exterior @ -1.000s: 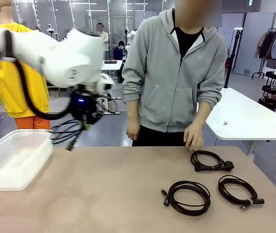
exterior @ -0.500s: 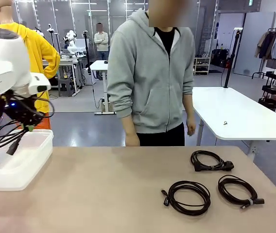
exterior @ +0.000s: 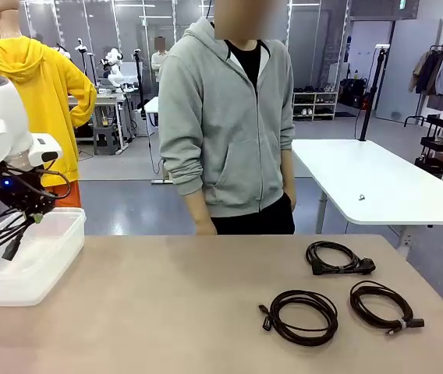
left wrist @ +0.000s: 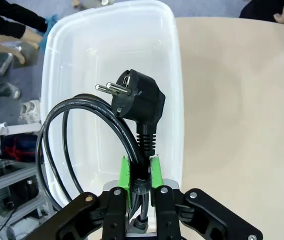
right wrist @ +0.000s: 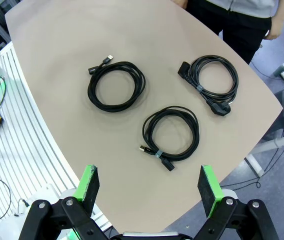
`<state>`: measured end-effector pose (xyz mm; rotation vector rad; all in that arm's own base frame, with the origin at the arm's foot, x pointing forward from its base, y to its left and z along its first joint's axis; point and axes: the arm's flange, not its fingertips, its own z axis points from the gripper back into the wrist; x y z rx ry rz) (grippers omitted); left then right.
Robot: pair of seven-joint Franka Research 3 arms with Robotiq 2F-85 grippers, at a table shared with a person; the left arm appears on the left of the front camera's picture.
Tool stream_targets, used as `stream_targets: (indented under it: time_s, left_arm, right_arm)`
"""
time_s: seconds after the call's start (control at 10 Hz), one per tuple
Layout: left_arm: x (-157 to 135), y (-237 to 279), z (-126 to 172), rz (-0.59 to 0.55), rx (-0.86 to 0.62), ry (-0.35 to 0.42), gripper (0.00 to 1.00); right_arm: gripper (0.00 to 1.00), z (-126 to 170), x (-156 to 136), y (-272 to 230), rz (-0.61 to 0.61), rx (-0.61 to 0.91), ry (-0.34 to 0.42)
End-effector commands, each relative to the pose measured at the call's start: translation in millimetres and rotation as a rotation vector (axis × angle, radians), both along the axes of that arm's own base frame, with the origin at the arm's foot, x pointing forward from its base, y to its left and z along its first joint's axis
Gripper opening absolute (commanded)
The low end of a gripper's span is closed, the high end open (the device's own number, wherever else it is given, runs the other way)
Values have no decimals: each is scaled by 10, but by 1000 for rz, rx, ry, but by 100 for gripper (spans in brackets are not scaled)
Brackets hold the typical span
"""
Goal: Organize and store the cables.
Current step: Place the Power Cable into the Organizing box.
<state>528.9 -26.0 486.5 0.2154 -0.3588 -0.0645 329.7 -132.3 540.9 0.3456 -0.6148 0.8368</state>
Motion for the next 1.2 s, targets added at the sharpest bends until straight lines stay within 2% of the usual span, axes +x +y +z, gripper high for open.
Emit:
stream_targets:
  time_s: [0.0, 0.3, 0.5, 0.6, 0.8, 1.1]
  left_arm:
    - [410, 117, -202, 44, -25, 7, 19]
    - [530, 229, -385, 126, -75, 11, 19]
    - [597, 279, -488, 153, -80, 25, 50]
    - [575, 282, -493, 158, -80, 29, 70]
    - [539, 304, -466, 164, -77, 22, 100]
    - [495, 310, -414, 166, -80, 8, 99]
  right_arm:
    - [100, 24, 6, 12, -10, 13, 11]
    - [100, 24, 6, 12, -10, 13, 11]
    - [100, 24, 6, 12, -10, 13, 11]
    - [100, 24, 6, 12, -10, 13, 11]
    - [100, 24, 6, 12, -10, 13, 11]
    - [100, 24, 6, 12, -10, 13, 11]
